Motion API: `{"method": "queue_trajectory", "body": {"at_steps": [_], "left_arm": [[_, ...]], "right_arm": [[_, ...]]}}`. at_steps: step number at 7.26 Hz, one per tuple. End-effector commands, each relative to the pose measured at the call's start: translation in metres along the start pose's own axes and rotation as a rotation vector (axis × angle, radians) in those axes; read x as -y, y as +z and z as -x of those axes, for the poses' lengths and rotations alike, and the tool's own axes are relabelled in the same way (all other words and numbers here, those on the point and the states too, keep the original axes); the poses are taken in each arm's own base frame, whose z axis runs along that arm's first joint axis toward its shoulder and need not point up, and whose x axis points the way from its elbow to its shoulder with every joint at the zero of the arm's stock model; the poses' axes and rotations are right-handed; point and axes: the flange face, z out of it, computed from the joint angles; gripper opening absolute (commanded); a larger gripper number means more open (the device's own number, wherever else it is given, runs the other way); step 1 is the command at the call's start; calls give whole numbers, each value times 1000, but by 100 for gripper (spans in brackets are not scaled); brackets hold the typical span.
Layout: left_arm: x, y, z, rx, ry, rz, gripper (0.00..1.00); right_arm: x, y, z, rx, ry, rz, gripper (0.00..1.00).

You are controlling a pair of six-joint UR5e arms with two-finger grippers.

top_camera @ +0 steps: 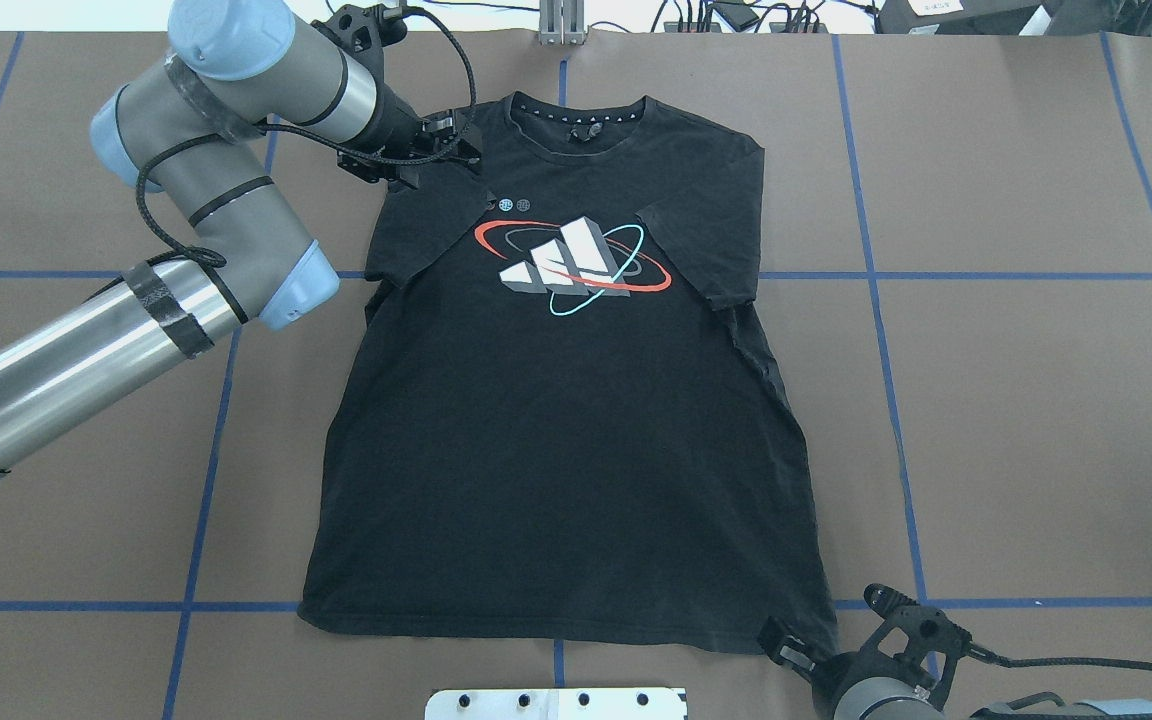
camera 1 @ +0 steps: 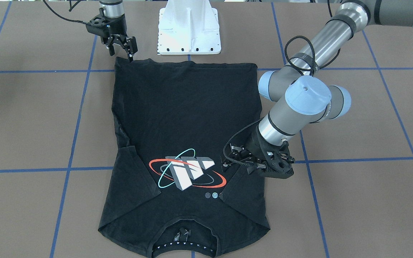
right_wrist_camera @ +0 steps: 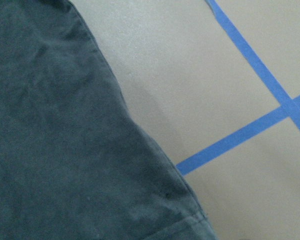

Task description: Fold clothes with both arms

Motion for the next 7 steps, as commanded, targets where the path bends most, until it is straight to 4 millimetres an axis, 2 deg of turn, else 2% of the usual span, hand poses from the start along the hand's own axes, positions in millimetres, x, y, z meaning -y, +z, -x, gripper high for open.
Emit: {"method": "queue_trajectory", "body": {"at_steps": [1,2,3,4,5,6,7], "left_arm": [[0,0,0,-1,1,0,87],[-2,2,9,8,-3,3,87],[-2,2,9,8,-3,3,87],[-2,3,10,9,-4,3,87],[-2,3,11,9,-4,3,87],[-2,3,11,9,-4,3,87],[-2,3,11,9,-4,3,87]], "right_arm": [[-1,2,-2,-9,16,4,71],[1,2,-3,-10,16,0,69],[1,4,-4,-13,15,-2,69],[1,2,-2,-9,17,1,54],[2,3,-4,-12,16,-4,25],[3,4,-4,-15,15,-6,0],[4,5,-6,-18,13,-9,0]]}}
